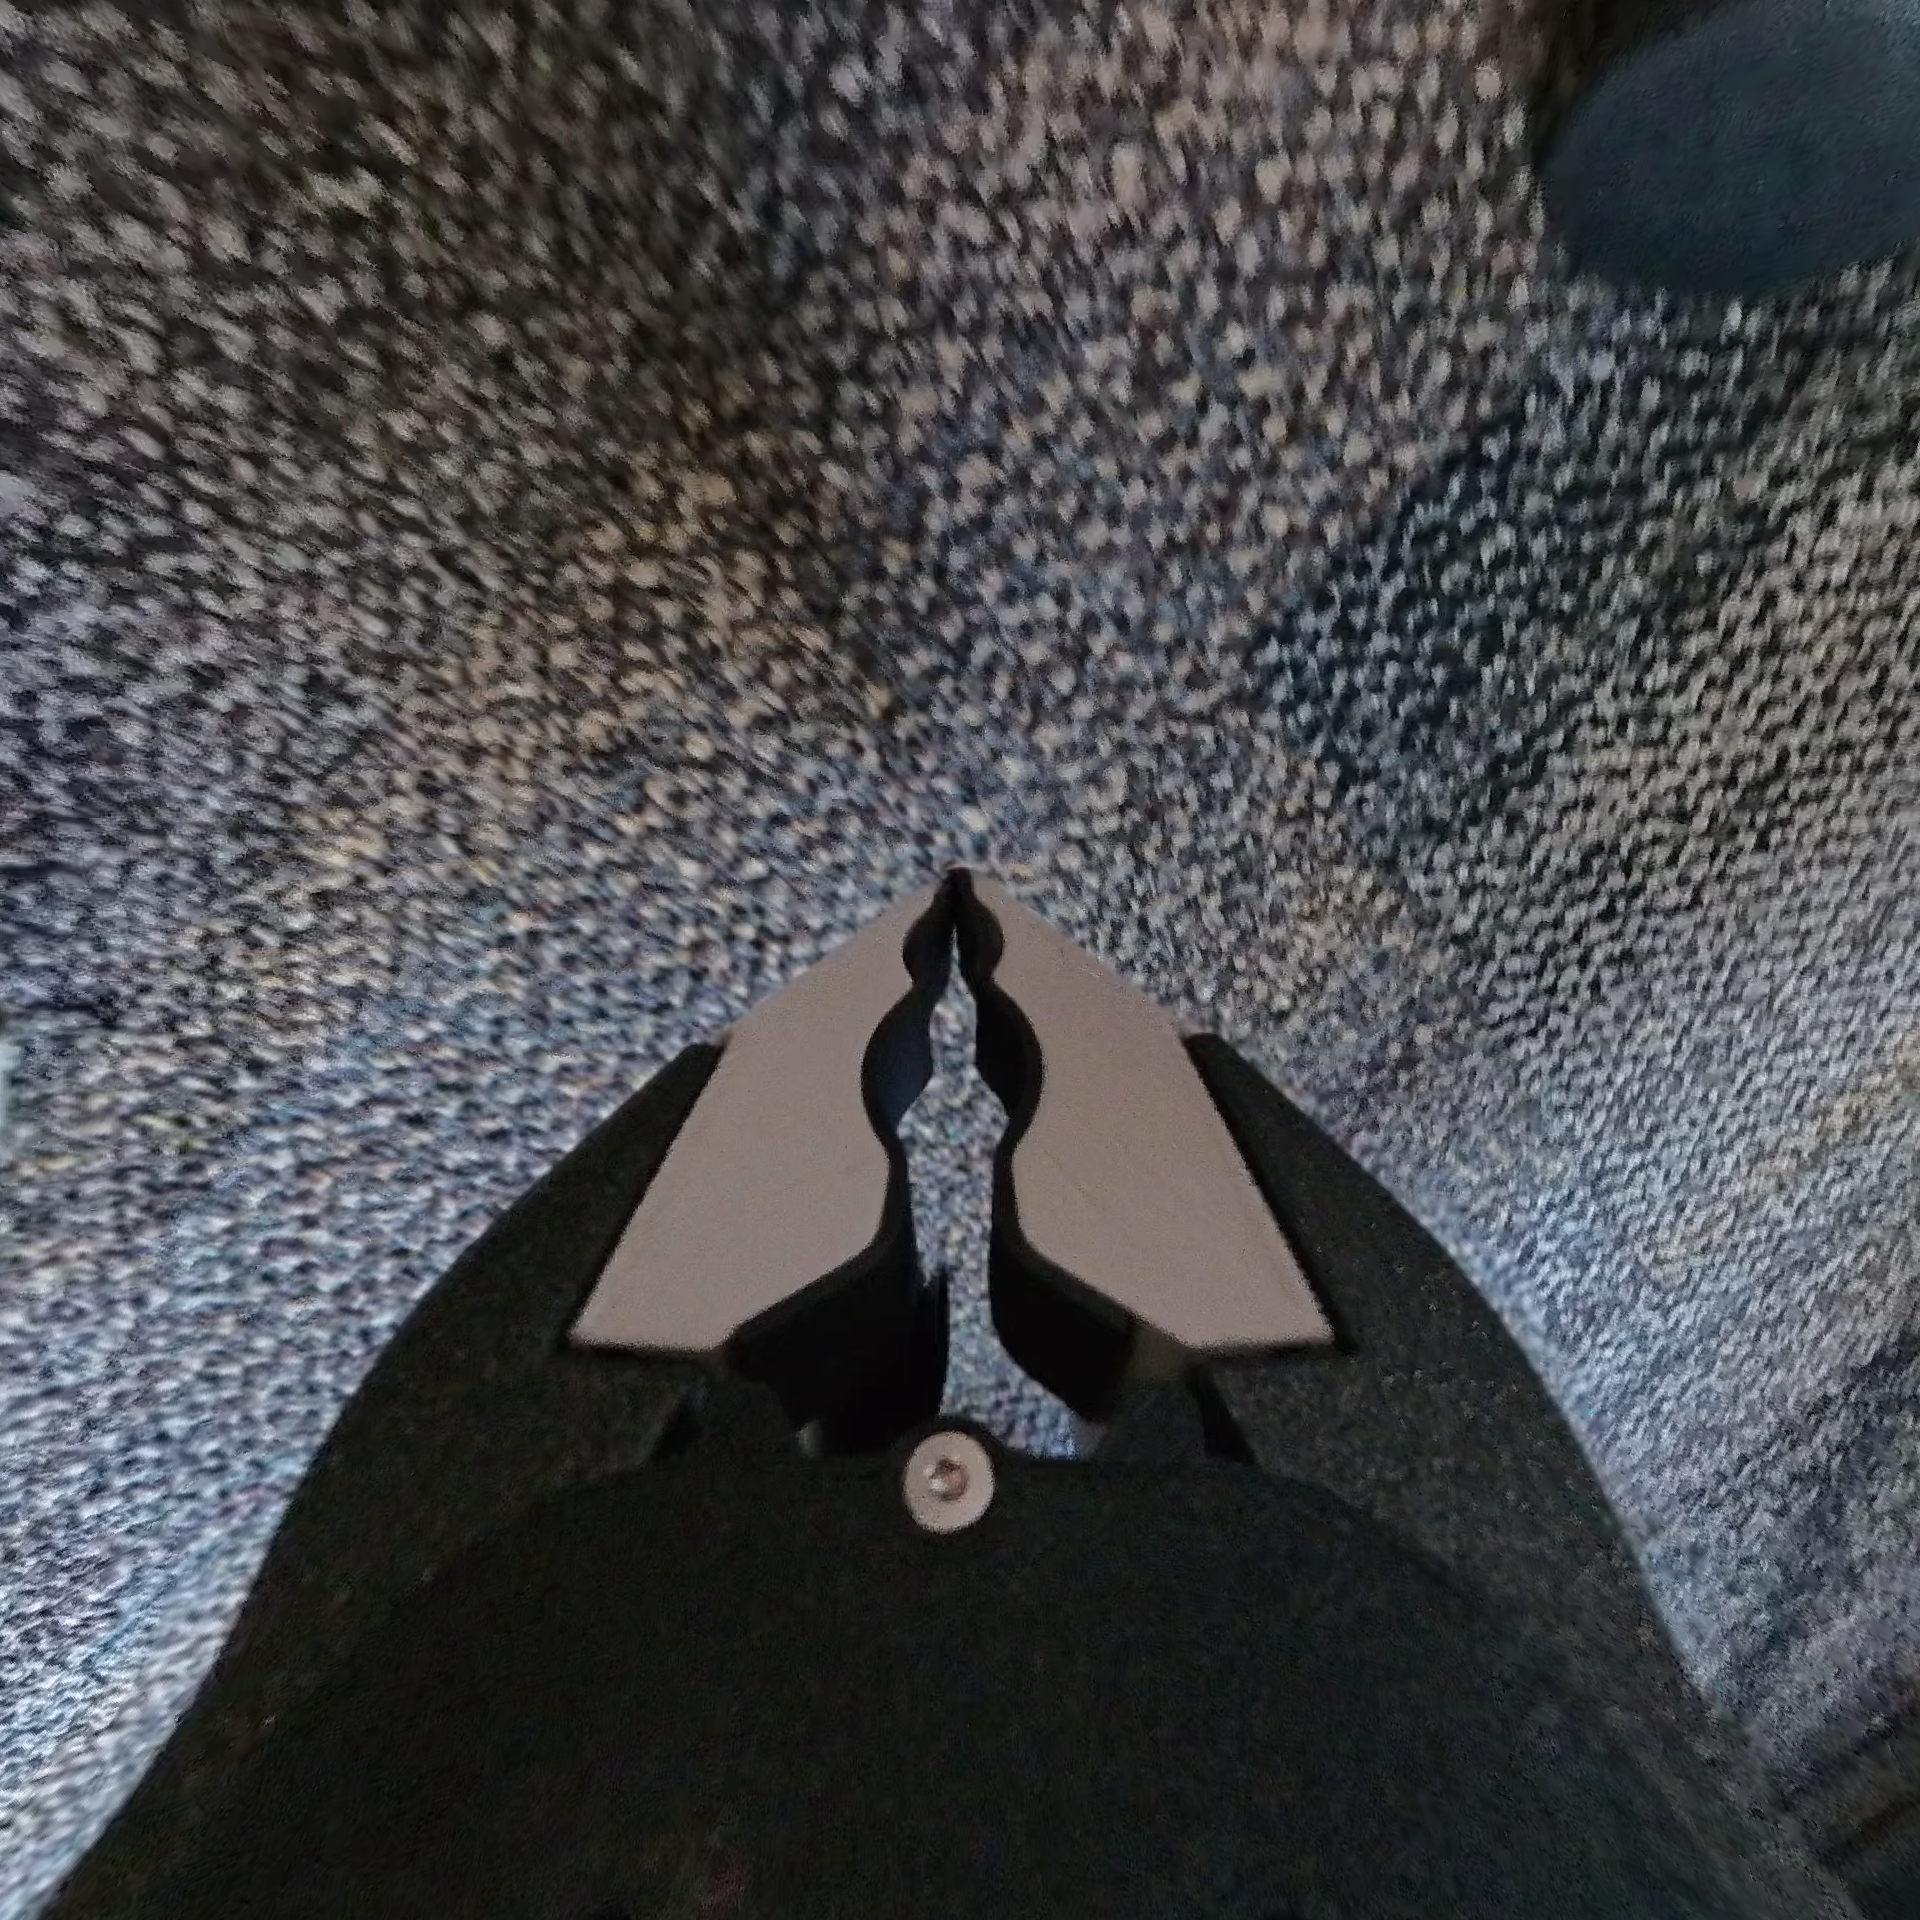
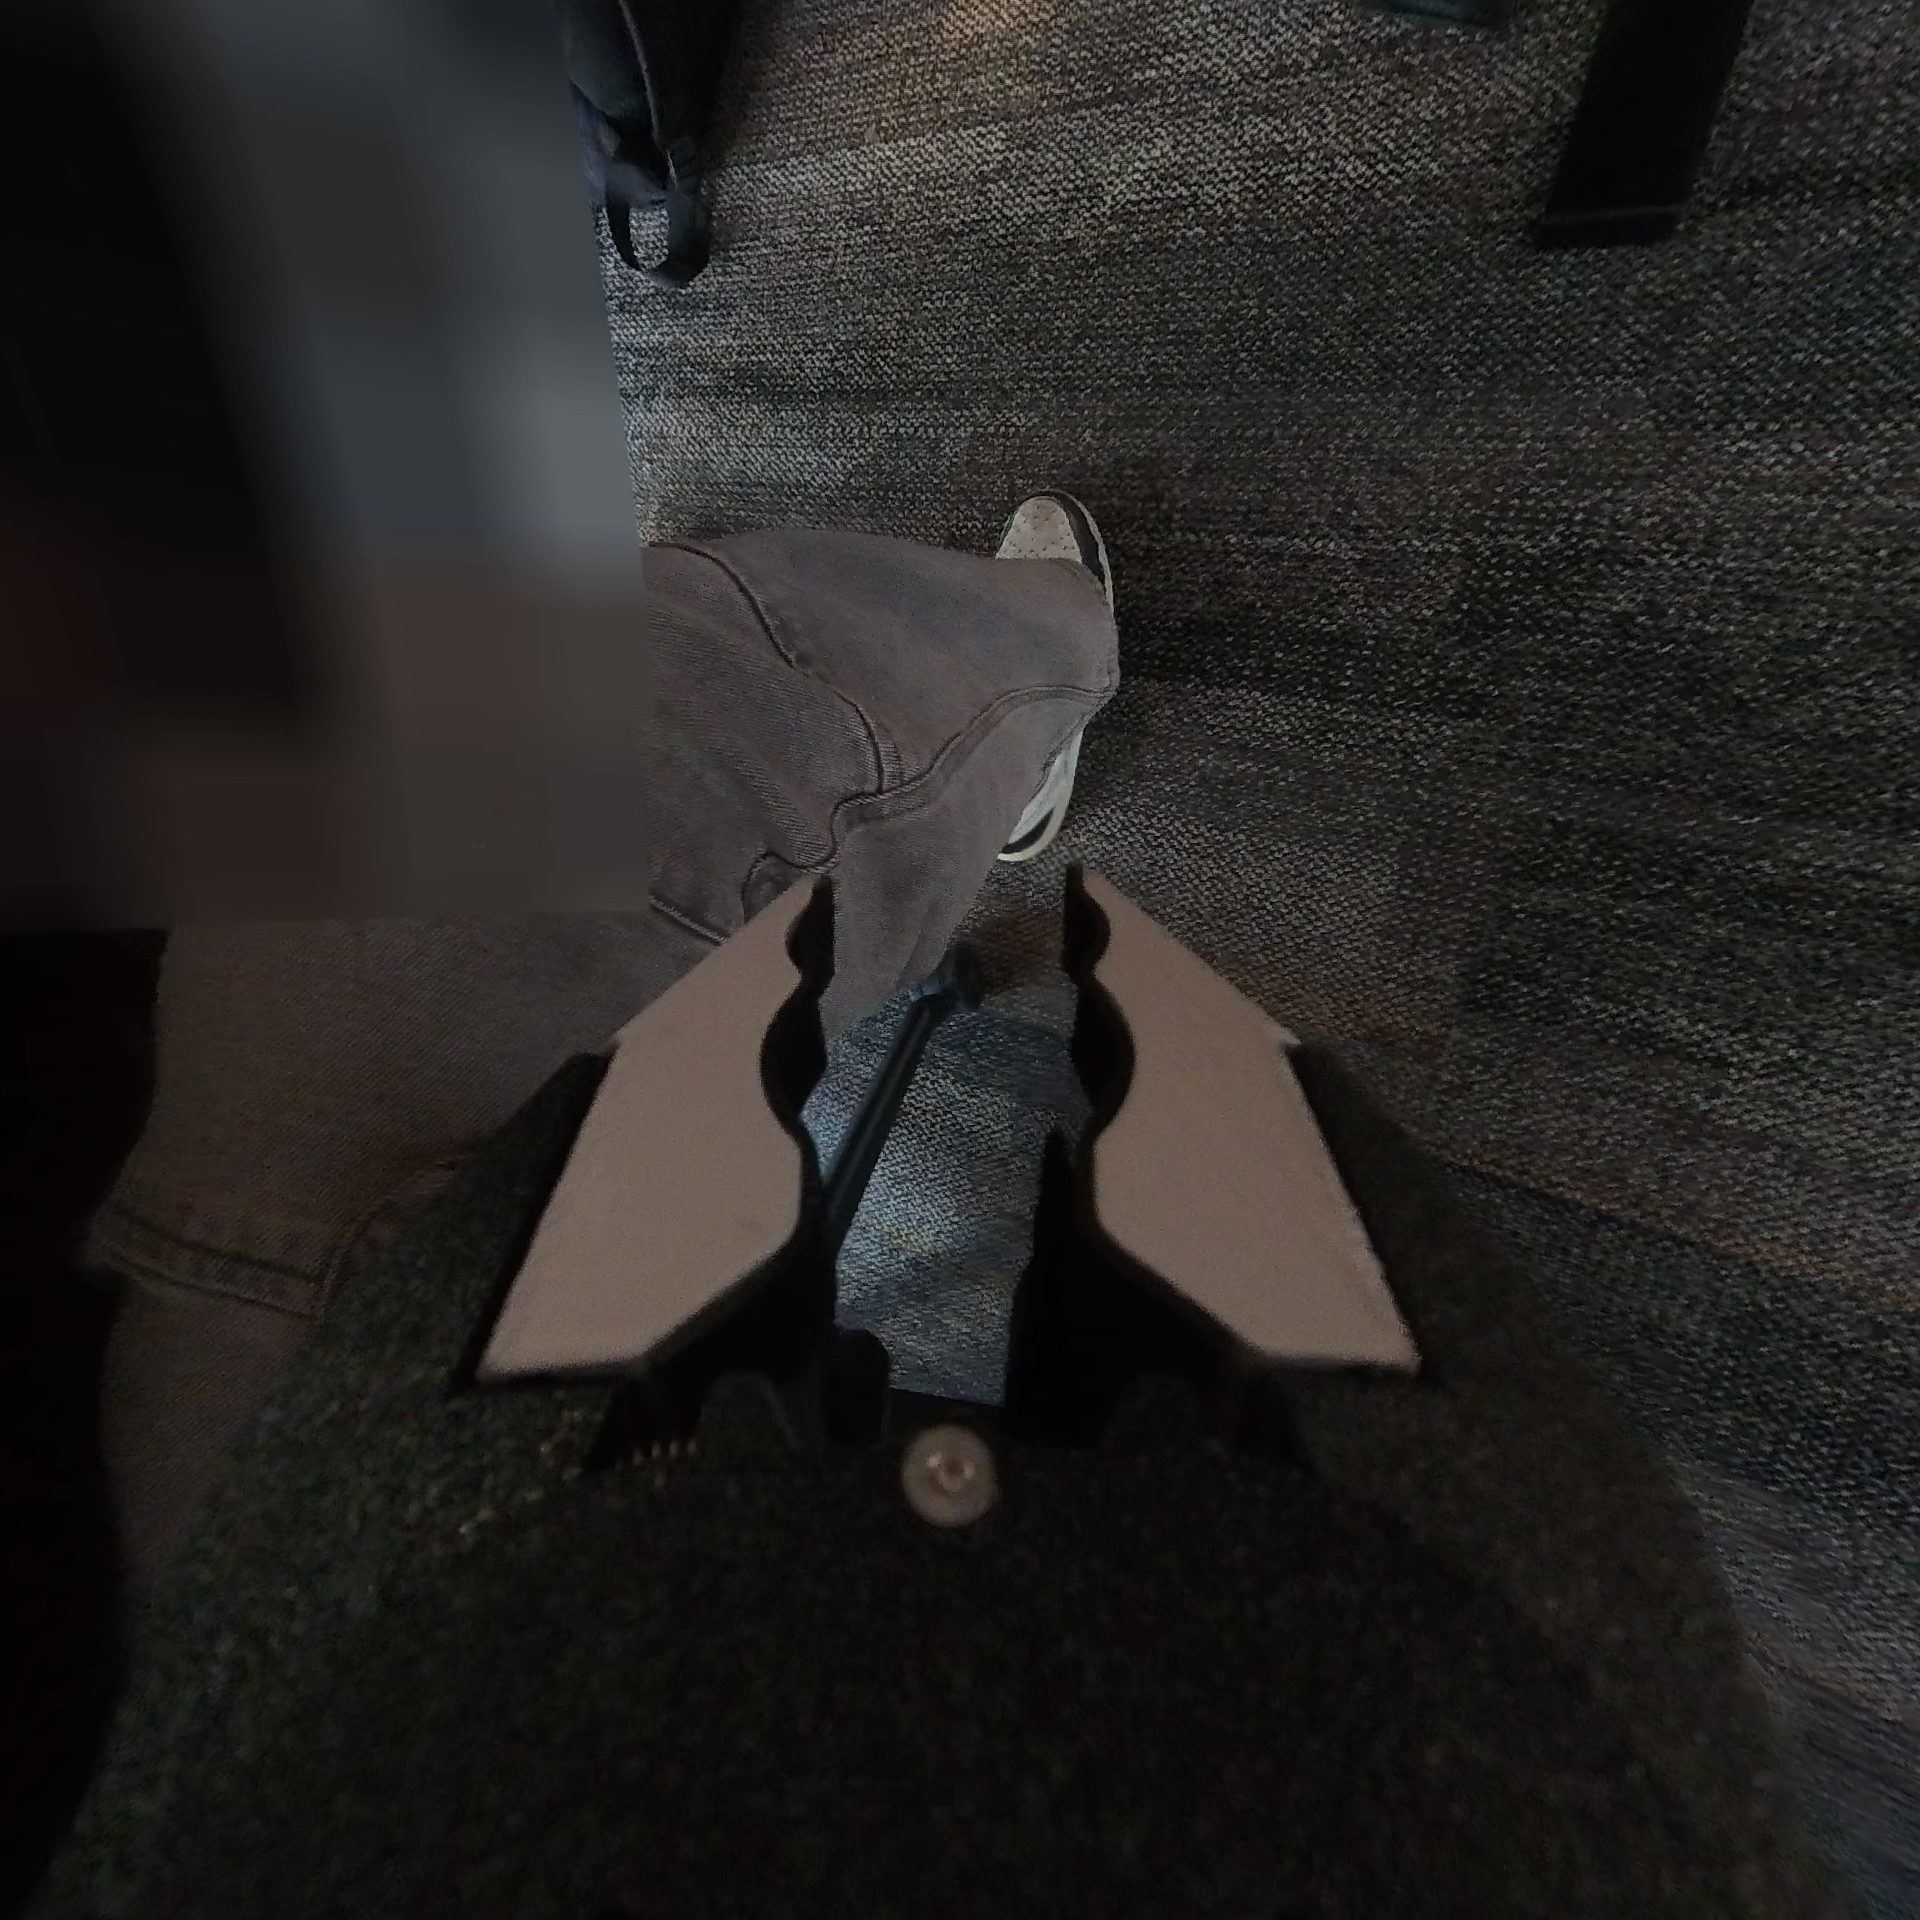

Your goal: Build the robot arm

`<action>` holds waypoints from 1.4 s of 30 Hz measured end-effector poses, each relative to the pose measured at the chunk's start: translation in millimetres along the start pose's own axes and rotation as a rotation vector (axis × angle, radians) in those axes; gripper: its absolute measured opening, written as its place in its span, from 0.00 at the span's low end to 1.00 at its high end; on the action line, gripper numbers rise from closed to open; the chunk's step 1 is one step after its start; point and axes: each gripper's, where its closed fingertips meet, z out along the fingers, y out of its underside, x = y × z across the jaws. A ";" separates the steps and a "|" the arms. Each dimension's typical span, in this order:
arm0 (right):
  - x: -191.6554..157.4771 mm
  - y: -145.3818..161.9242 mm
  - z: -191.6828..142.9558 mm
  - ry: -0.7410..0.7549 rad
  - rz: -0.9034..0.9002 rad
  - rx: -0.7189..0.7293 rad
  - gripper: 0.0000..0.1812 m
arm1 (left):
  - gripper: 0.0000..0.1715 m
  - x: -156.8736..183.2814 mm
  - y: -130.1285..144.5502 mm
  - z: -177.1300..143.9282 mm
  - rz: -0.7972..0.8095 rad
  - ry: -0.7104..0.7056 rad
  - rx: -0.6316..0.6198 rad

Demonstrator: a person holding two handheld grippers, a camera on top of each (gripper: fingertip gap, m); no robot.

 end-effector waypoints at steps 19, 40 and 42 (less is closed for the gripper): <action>-12.4 -20.2 -10.0 0.044 -0.095 0.032 0.23 | 0.00 -69.7 -236.6 -106.5 -0.168 -0.125 0.552; -194.0 -267.9 -8.7 -0.212 -0.615 0.533 0.23 | 0.00 -55.9 -521.1 -619.0 0.436 -0.278 1.234; -215.2 -291.9 -14.0 -0.291 -0.603 0.615 0.22 | 0.00 -43.5 -528.0 -670.0 0.477 -0.288 1.261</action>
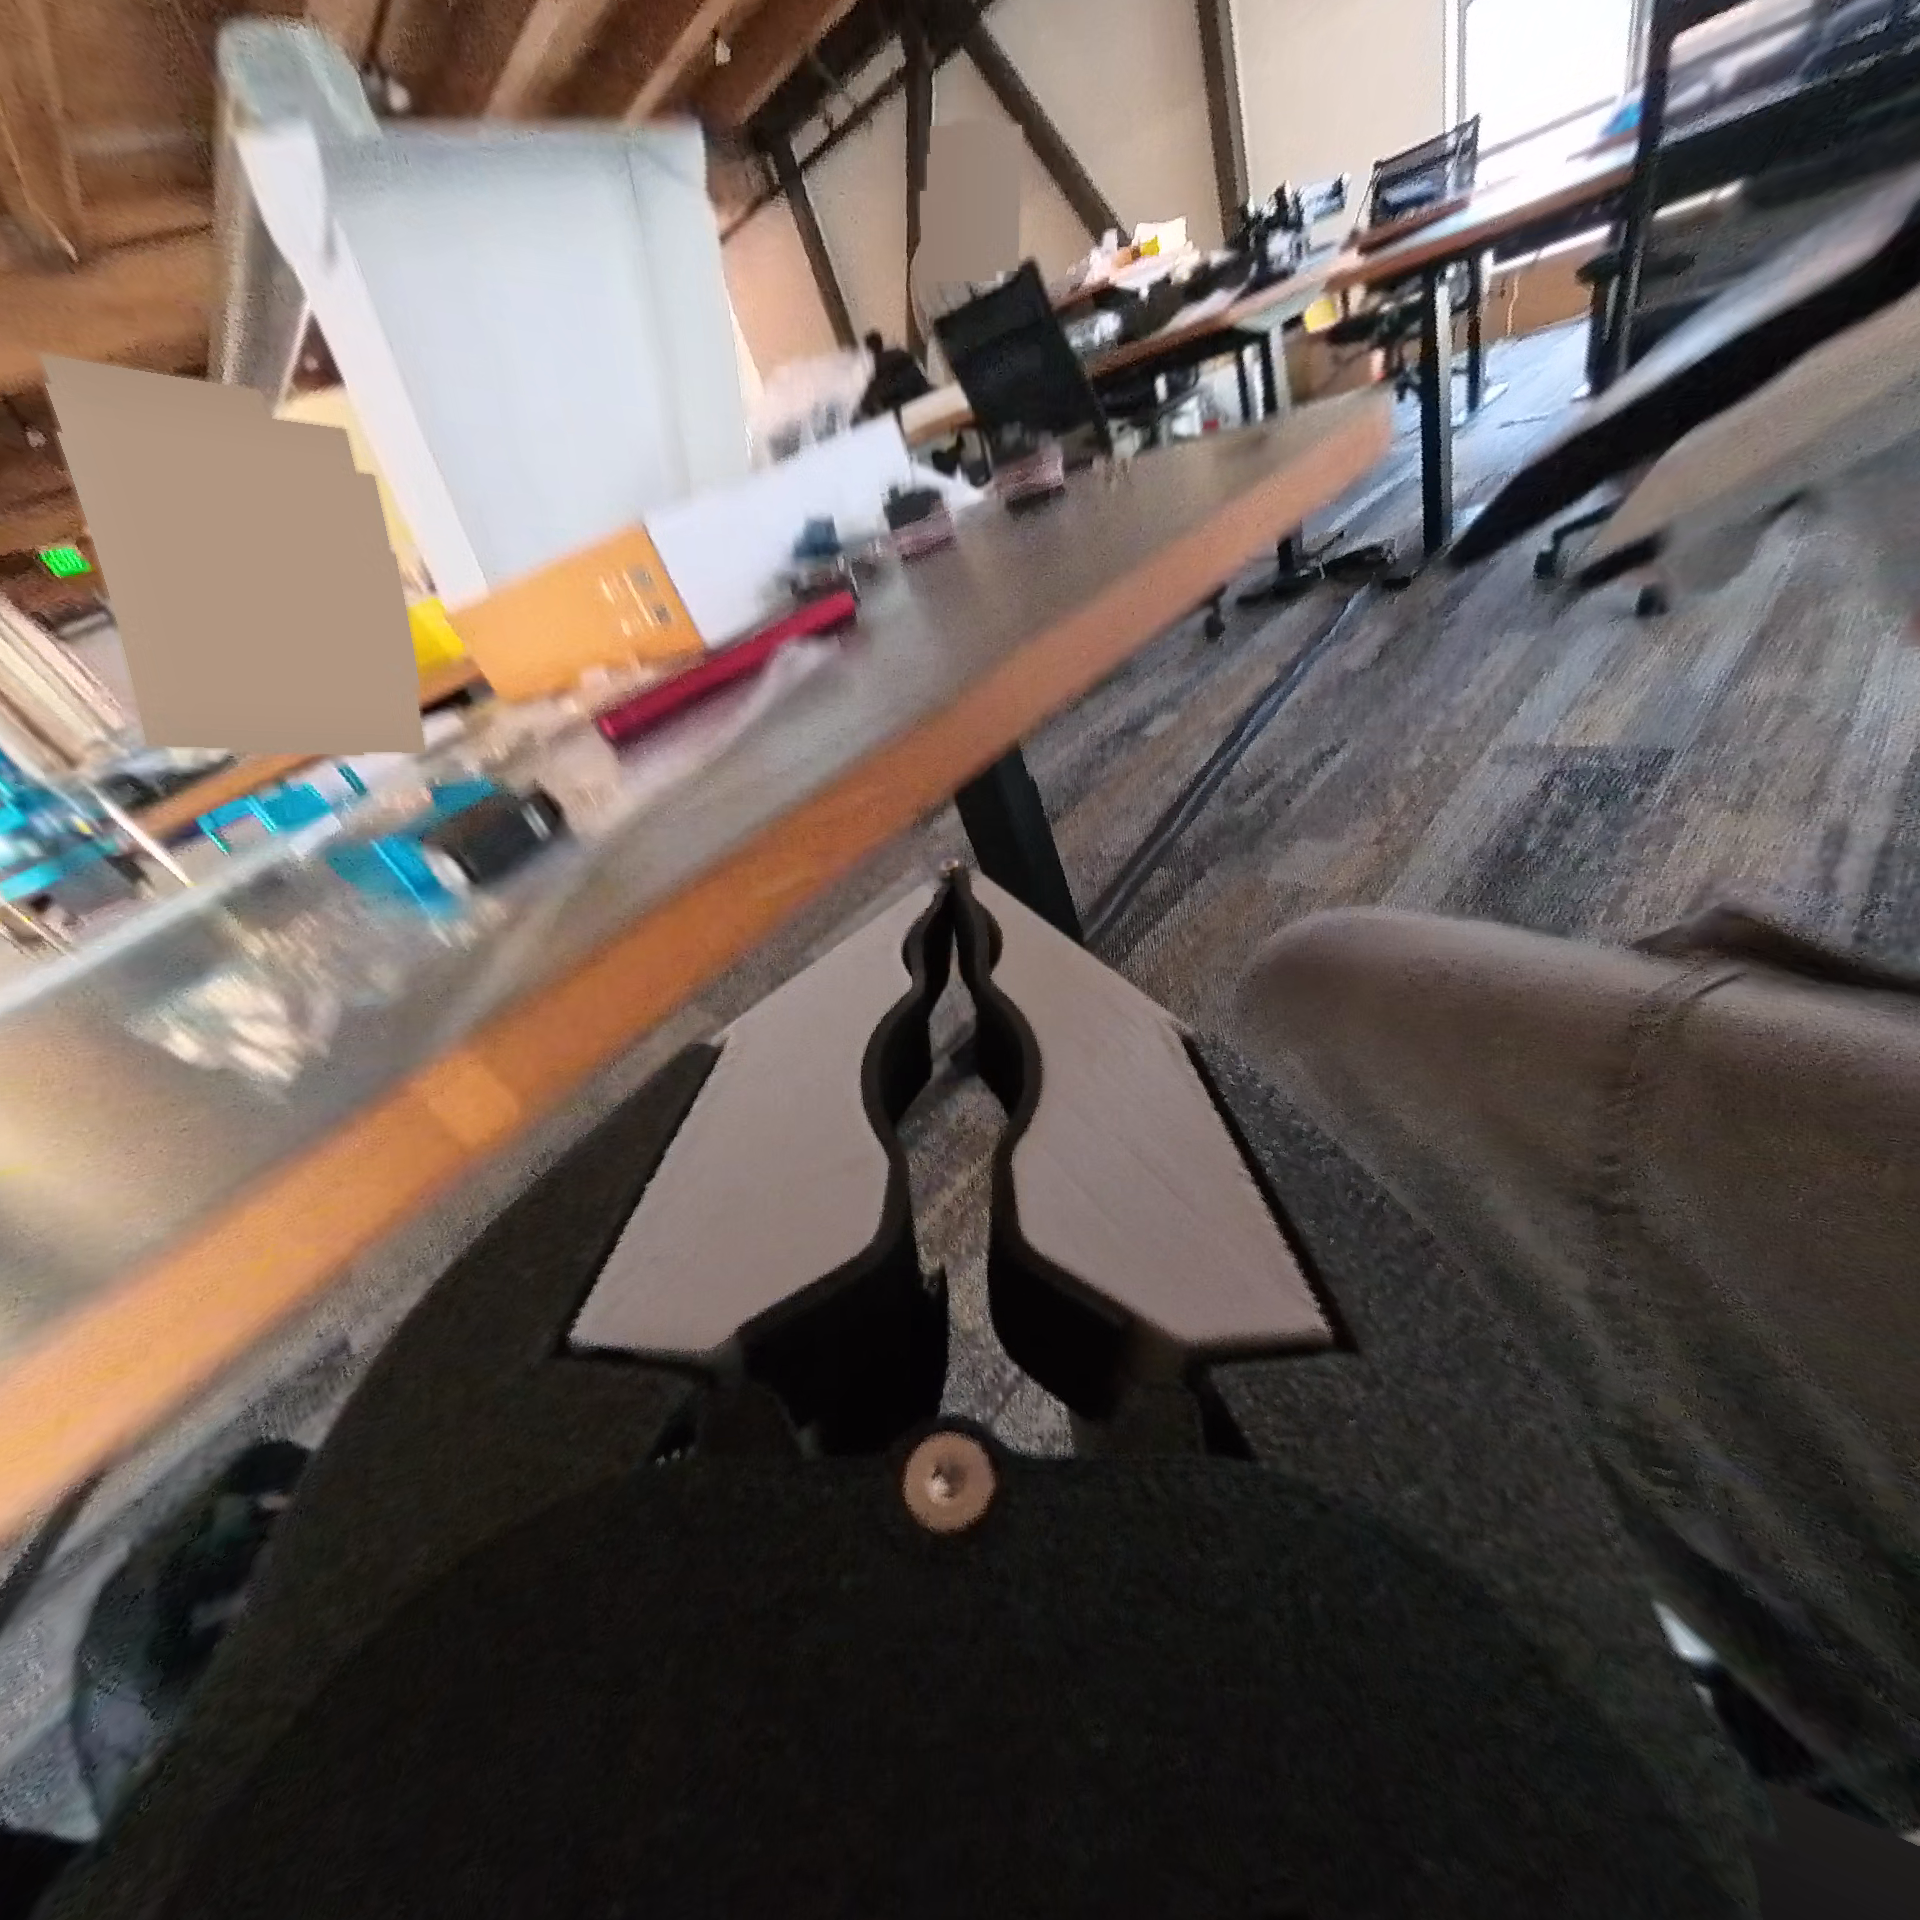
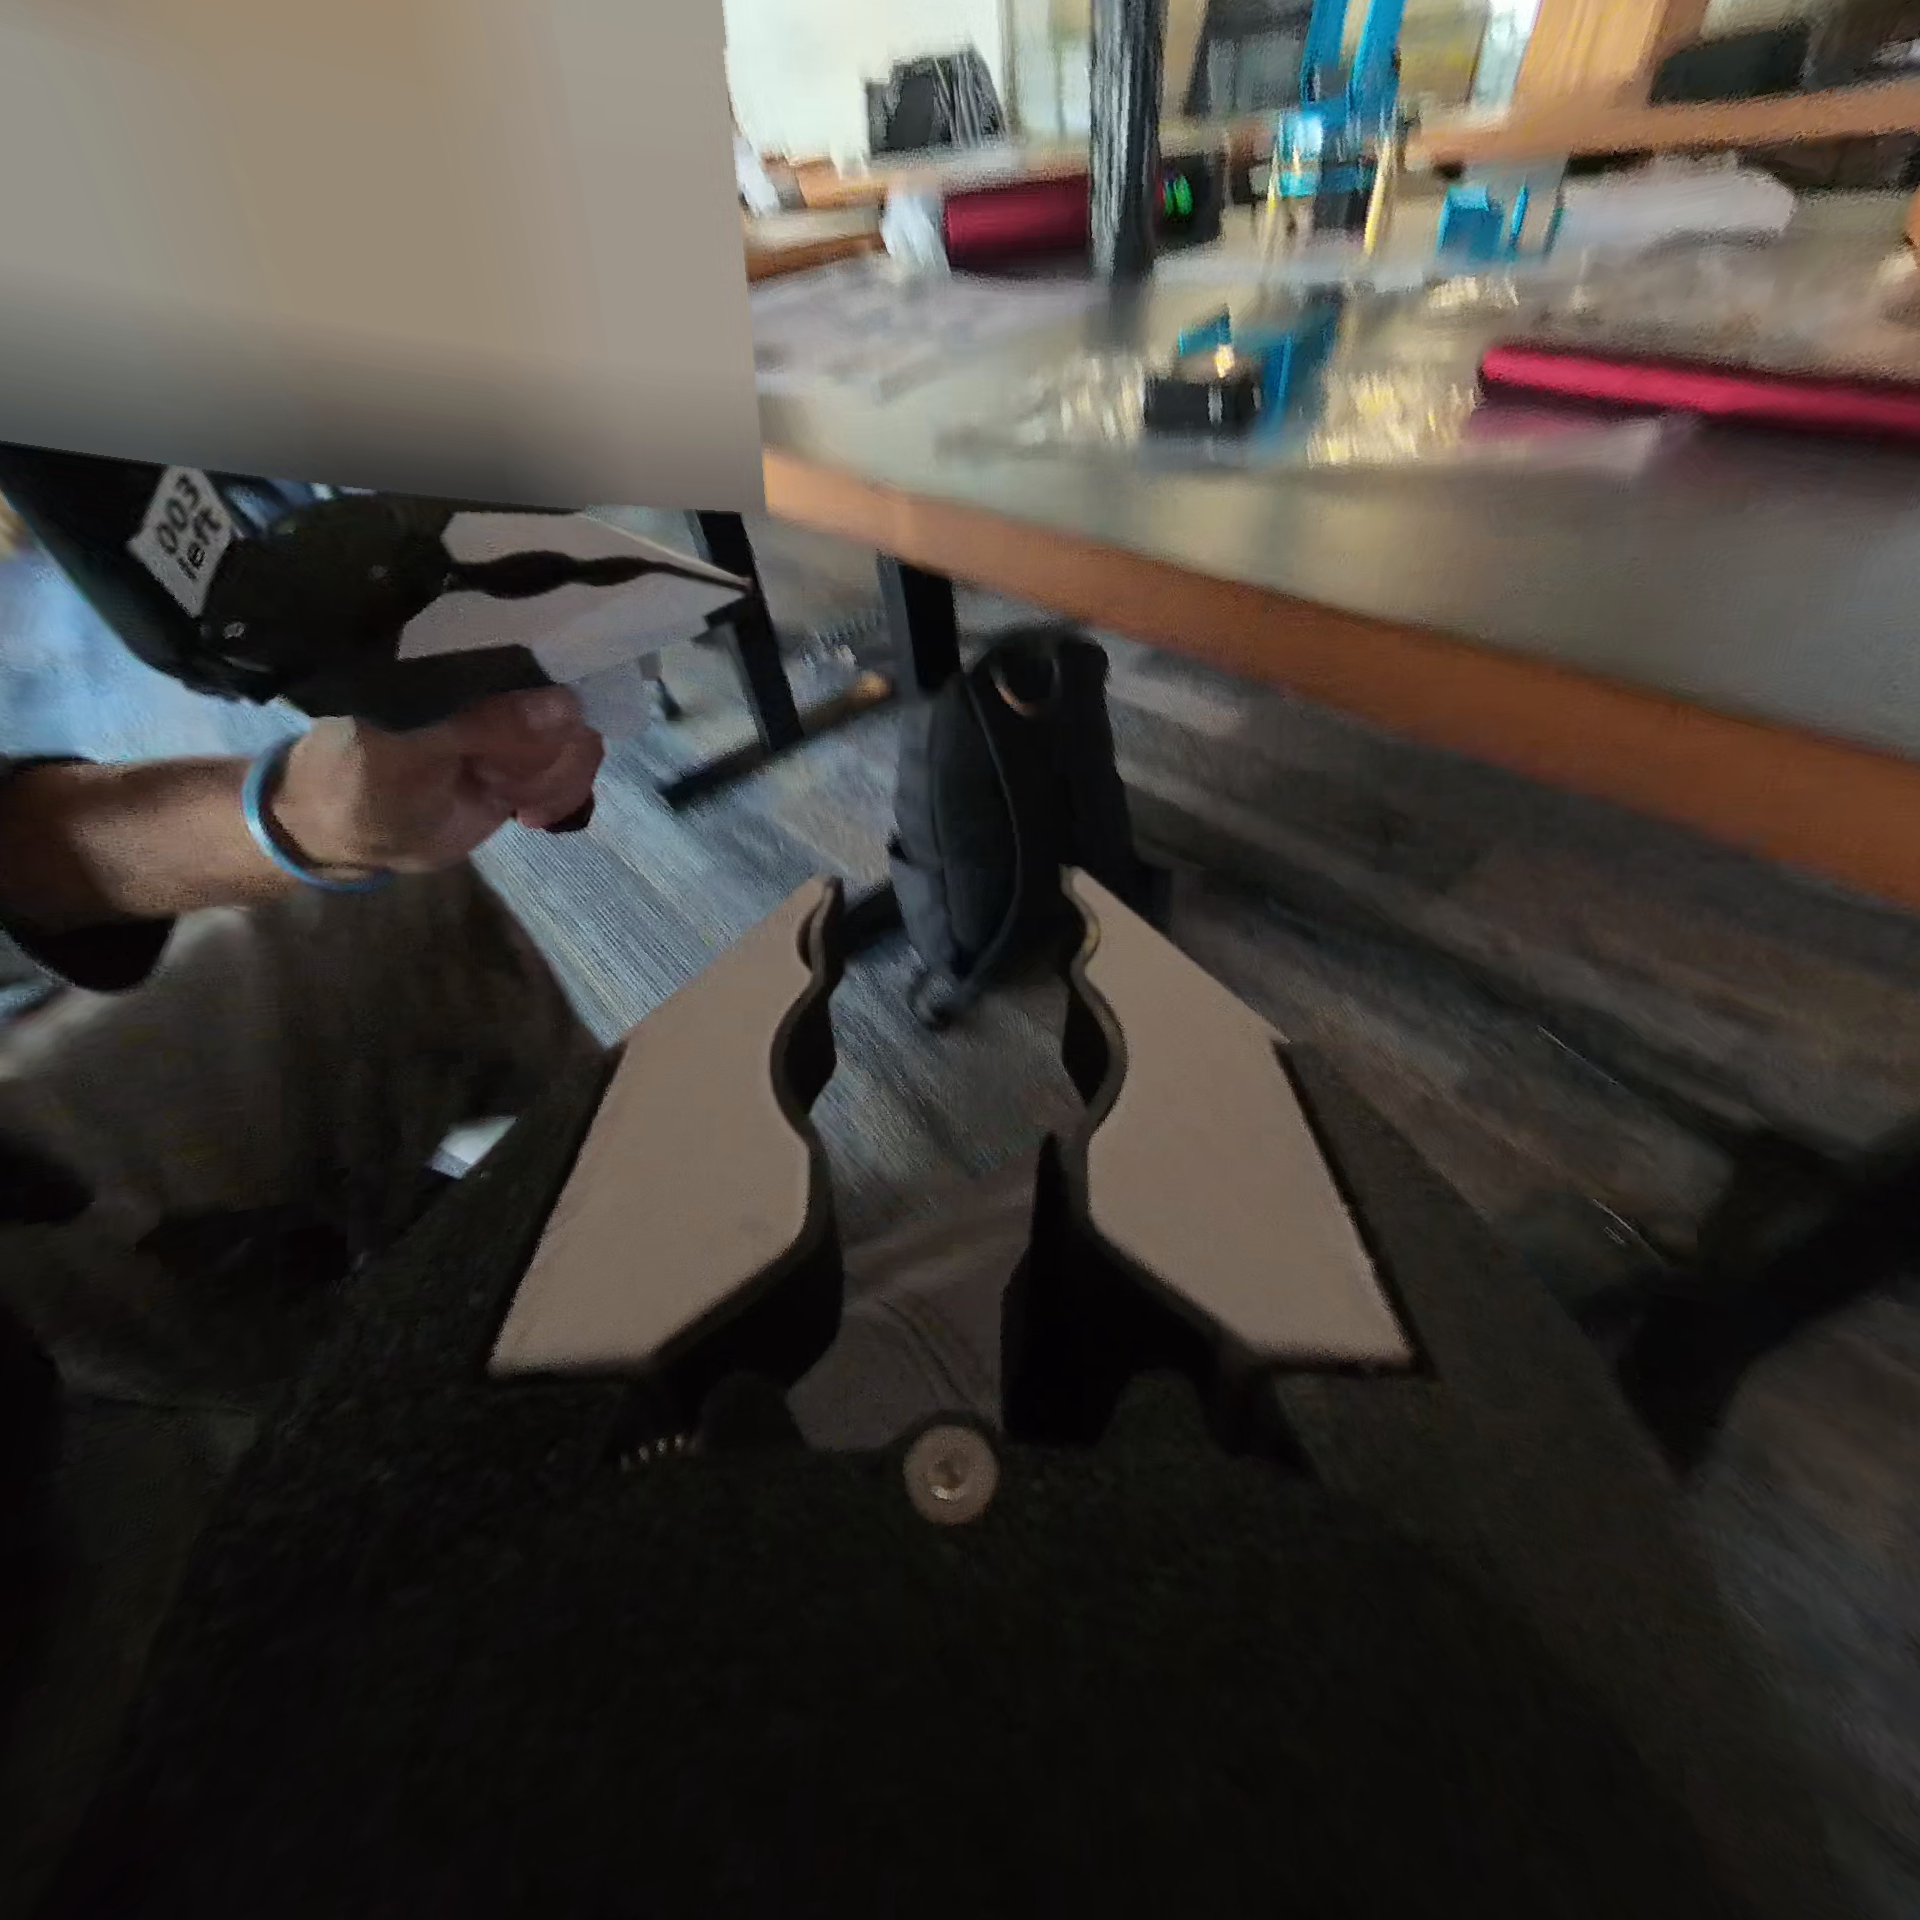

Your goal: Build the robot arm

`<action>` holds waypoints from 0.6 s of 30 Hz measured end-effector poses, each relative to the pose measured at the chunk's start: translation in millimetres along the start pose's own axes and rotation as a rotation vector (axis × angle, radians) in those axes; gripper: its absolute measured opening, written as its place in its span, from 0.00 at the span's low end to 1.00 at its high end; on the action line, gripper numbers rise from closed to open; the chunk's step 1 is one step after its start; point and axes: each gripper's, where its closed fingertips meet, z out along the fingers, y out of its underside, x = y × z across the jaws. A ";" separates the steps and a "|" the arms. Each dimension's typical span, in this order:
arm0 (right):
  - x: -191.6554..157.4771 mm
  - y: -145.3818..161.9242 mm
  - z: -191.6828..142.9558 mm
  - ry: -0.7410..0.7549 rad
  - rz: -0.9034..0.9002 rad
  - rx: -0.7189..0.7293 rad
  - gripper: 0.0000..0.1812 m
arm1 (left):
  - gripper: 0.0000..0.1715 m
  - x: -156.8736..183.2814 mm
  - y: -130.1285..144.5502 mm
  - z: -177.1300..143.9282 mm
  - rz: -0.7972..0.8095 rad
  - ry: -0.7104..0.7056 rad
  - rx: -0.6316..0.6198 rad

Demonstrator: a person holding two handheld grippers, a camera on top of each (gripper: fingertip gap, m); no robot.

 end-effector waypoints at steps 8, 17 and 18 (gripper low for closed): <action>-0.8 -105.8 32.3 -0.153 -0.048 0.141 0.21 | 0.00 -65.3 -90.9 -44.7 0.123 0.006 0.070; 147.9 -149.6 119.6 0.058 -0.448 -0.651 0.21 | 0.00 -167.7 -42.2 10.5 0.077 0.182 -0.095; 172.5 -148.6 132.7 0.045 -0.481 -0.788 0.21 | 0.00 -181.0 -43.8 26.6 0.100 0.197 -0.083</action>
